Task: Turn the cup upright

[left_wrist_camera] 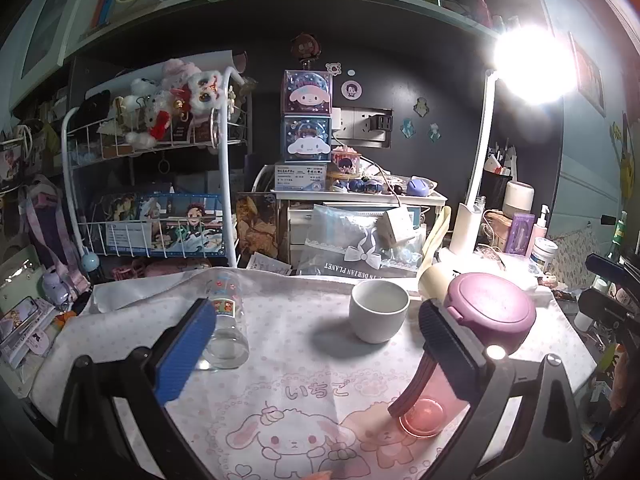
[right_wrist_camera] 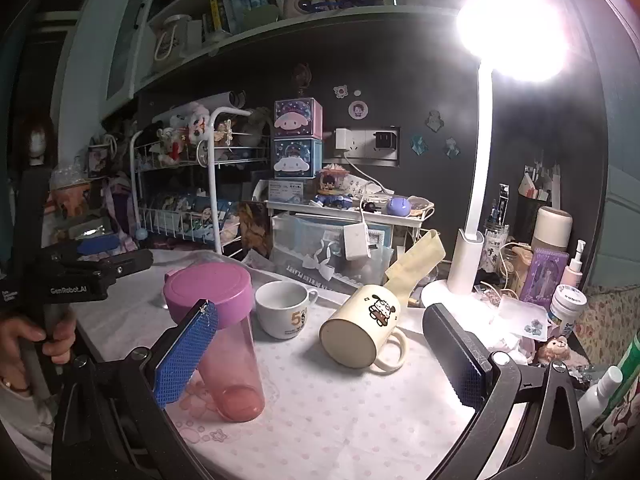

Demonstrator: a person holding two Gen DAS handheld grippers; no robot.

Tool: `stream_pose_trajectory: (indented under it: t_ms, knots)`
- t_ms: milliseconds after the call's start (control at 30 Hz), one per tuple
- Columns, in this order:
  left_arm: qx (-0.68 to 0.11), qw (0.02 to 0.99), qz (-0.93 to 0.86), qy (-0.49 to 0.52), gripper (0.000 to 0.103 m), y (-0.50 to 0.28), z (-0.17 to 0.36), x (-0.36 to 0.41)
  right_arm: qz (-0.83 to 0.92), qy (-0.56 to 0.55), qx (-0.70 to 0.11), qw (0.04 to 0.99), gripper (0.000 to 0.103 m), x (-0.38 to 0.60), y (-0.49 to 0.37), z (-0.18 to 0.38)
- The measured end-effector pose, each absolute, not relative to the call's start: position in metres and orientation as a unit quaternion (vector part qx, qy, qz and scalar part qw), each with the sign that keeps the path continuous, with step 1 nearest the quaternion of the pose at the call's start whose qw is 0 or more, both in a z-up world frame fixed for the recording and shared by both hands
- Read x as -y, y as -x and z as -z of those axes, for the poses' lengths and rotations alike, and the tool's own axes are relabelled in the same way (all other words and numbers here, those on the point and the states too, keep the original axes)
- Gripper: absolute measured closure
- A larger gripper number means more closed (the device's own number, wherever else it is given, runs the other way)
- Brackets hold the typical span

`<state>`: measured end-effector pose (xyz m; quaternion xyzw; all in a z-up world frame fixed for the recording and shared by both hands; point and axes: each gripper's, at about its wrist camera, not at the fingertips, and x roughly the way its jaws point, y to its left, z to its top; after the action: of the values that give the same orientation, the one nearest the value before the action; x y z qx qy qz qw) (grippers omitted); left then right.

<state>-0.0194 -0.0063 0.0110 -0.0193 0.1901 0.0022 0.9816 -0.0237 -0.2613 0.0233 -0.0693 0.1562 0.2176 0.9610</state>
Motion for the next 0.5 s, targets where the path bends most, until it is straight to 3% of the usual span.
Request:
stream_pose_trajectory:
  t_ms: [500]
  knots:
    - [-0.192,0.981,-0.004,0.018,0.002,0.0199,-0.0111,0.0049,-0.23,0.063,-0.155,0.959,0.001,0.2592,0.0252,-0.0256]
